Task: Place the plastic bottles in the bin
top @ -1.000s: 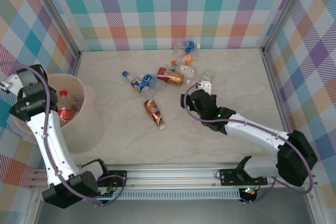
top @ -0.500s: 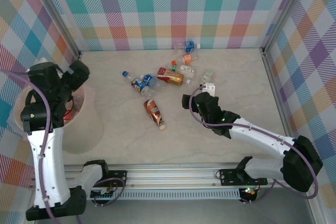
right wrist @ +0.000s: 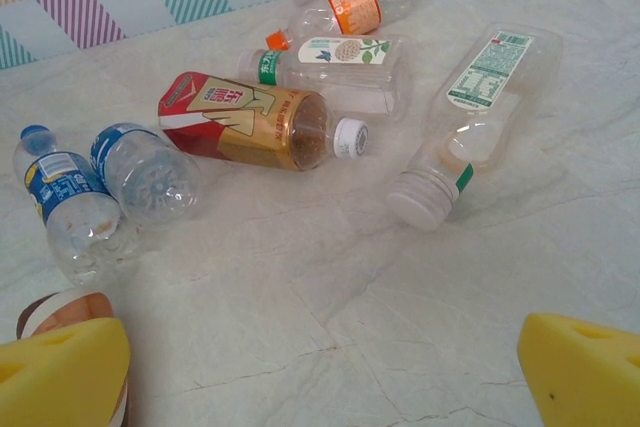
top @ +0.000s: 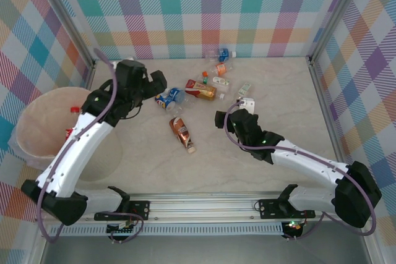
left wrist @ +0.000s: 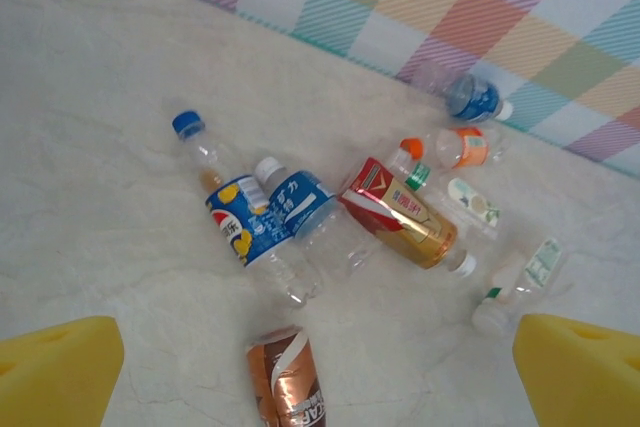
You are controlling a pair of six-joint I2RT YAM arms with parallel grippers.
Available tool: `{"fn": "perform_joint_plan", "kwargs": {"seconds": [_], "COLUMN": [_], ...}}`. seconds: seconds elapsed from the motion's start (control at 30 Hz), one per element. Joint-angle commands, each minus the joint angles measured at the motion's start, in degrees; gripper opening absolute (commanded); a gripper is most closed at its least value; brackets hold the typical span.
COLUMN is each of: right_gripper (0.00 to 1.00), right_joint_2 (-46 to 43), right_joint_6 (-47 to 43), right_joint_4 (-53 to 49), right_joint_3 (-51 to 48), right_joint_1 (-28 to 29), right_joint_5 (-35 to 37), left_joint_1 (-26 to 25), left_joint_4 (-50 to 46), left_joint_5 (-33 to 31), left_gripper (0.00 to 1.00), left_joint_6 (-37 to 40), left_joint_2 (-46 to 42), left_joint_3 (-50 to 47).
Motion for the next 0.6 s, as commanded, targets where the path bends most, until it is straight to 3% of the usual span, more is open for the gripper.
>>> {"fn": "perform_joint_plan", "kwargs": {"seconds": [0.0, 0.13, 0.47, 0.57], "right_gripper": [1.0, 1.0, 1.0, 1.0], "right_joint_2": [-1.84, -2.92, -2.18, -1.76], "right_joint_6": [1.81, 2.7, 3.63, 3.81], "right_joint_4": [0.41, 1.39, 1.05, 0.19], "right_joint_3": [-0.78, -1.37, -0.74, -0.17], "right_joint_1": [-0.36, -0.38, -0.34, -0.38], "right_joint_5": [0.03, 0.15, 0.11, 0.02], "left_joint_1": [-1.93, -2.1, -5.14, -5.46], "left_joint_4": [1.39, 0.99, 11.49, 12.06], "left_joint_5": [-2.94, -0.82, 7.25, 5.48], "left_gripper": [1.0, 1.0, 1.0, 1.0], "left_joint_6": [-4.16, -7.66, -13.52, -16.56], "left_joint_2": [2.95, 9.32, 22.15, 25.19], "left_joint_3": [-2.37, -5.76, -14.87, -16.37]}}
